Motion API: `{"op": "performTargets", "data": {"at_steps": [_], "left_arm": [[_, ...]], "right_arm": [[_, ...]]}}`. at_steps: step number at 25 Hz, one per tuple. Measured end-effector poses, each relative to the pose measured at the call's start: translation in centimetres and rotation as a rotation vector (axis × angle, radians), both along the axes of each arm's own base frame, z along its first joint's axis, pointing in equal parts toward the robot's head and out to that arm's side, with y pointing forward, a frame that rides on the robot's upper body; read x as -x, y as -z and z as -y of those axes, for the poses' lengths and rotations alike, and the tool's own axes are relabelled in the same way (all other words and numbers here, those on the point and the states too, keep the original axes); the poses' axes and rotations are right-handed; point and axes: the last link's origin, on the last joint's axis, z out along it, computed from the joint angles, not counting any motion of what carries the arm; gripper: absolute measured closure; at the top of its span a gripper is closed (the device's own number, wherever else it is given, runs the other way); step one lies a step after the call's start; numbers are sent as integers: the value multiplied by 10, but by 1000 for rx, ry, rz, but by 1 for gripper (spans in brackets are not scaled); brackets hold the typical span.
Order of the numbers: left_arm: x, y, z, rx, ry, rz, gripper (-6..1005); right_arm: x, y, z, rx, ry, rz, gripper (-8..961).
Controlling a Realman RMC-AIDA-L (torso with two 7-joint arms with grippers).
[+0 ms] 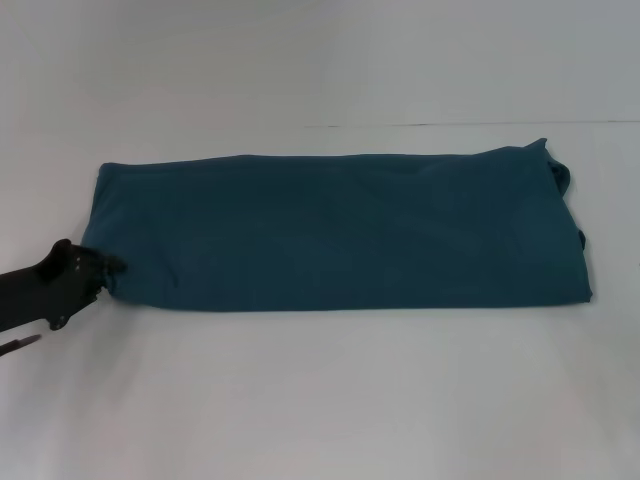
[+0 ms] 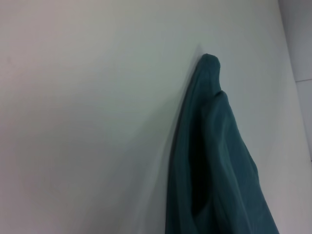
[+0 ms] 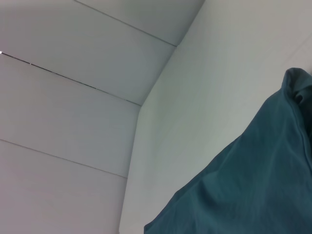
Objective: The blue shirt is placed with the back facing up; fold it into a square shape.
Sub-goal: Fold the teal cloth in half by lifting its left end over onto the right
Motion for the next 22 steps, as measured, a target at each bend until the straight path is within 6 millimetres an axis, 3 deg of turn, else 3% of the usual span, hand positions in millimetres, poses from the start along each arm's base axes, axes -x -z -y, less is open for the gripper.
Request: {"op": "performTargets", "data": {"at_steps": [6,14,22], "left_arm": [[-3,-5,2,3,67,-20,896],[-6,-24,-6,-35,194,-157,941],[17,-49,-3,-99,126,-268,958]], "right_arm": [[1,0,-1,1,-3,1,269],[-1,0,-3,-7,9,5,269],[-3,2,-3,-11,31,4,269]]}}
